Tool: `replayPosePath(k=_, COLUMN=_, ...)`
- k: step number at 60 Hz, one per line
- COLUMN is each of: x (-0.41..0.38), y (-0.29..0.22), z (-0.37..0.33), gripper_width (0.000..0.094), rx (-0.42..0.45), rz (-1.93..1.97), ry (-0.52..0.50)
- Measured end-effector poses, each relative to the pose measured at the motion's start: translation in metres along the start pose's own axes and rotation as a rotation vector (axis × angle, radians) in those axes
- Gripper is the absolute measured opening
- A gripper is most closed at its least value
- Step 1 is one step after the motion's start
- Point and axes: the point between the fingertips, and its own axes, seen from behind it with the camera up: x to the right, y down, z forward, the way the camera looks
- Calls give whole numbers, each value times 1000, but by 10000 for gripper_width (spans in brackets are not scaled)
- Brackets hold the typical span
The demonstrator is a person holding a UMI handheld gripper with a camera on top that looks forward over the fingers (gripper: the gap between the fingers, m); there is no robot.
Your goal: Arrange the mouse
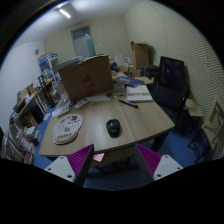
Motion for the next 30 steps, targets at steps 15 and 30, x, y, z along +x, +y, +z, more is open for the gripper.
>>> replayPosePath(k=15, x=-14, y=6, z=23, gripper_width=830, rx=1, rz=-20, ry=-44)
replayPosePath(k=30, x=-13, y=8, z=103, gripper_width=831, rx=14, rz=-45, ry=-63)
